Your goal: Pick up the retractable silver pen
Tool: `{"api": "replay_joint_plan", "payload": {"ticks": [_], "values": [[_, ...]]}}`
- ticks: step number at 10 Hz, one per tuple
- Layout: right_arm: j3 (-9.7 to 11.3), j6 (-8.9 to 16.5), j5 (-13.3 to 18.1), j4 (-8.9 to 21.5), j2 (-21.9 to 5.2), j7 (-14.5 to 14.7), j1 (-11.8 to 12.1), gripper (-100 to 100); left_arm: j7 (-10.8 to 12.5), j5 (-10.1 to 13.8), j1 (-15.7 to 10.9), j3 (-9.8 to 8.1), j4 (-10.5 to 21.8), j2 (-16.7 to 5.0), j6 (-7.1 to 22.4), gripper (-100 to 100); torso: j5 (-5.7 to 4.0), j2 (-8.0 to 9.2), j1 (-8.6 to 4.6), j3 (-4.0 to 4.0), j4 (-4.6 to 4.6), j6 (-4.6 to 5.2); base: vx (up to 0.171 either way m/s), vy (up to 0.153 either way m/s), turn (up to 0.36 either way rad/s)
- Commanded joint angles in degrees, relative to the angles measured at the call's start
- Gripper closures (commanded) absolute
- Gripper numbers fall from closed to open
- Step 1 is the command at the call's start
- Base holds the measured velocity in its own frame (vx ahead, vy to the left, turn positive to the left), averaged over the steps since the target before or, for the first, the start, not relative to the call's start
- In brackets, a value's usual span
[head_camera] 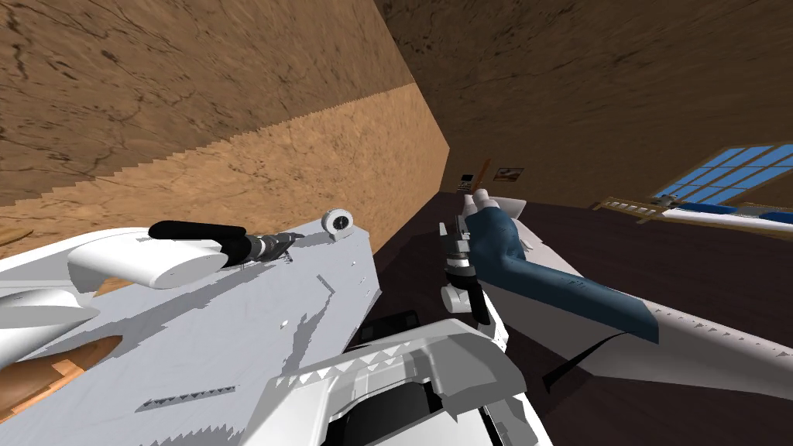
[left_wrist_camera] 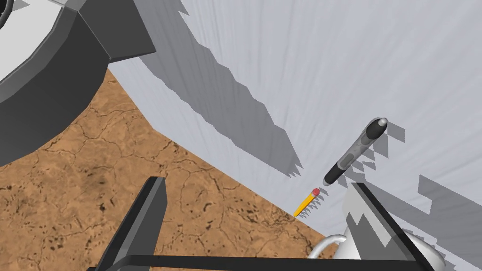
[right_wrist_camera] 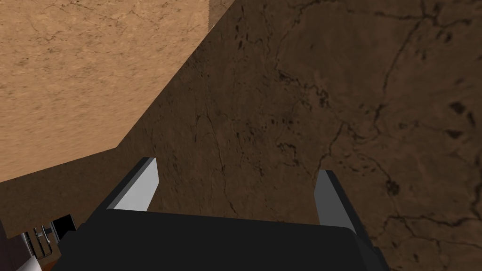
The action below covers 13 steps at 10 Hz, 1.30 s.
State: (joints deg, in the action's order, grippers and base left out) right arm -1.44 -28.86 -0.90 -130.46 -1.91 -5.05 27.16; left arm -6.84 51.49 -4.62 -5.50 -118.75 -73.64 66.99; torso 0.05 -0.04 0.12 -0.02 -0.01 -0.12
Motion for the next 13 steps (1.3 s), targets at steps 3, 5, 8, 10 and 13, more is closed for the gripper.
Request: {"api": "replay_joint_plan", "payload": {"ticks": [3,5,8,10,13], "values": [[0.00,0.00,0.00,0.00,0.00,0.00,0.00,0,-0.63,2.11,-1.46,2.05,2.60,-3.11,6.39,-100,0.00,-0.01,-0.03,-0.01,-0.01,0.01,0.005,0.028,-0.155],[0.00,0.00,0.00,0.00,0.00,0.00,0.00,0,-1.01,3.06,-1.83,2.78,3.72,-4.41,9.69,-100,0.00,0.01,-0.01,0.00,0.00,0.00,0.003,0.030,-0.132],[0.00,0.00,0.00,0.00,0.00,0.00,-0.01,0,-1.38,3.90,-2.15,3.47,4.75,-5.55,12.90,-100,-0.02,0.00,-0.04,0.00,0.00,0.04,0.002,0.026,-0.116],[0.00,0.00,0.00,0.00,0.00,0.00,0.00,0,-2.02,5.26,-2.61,4.75,6.53,-7.37,16.60,-100,-0.01,0.00,-0.03,0.00,0.00,0.03,0.002,0.033,-0.162],[0.00,0.00,0.00,0.00,0.00,0.00,0.00,0,-2.52,6.19,-2.85,5.78,7.82,-8.55,20.30,-100,-0.01,0.01,-0.04,0.00,0.00,0.01,0.002,0.029,-0.117]]}}
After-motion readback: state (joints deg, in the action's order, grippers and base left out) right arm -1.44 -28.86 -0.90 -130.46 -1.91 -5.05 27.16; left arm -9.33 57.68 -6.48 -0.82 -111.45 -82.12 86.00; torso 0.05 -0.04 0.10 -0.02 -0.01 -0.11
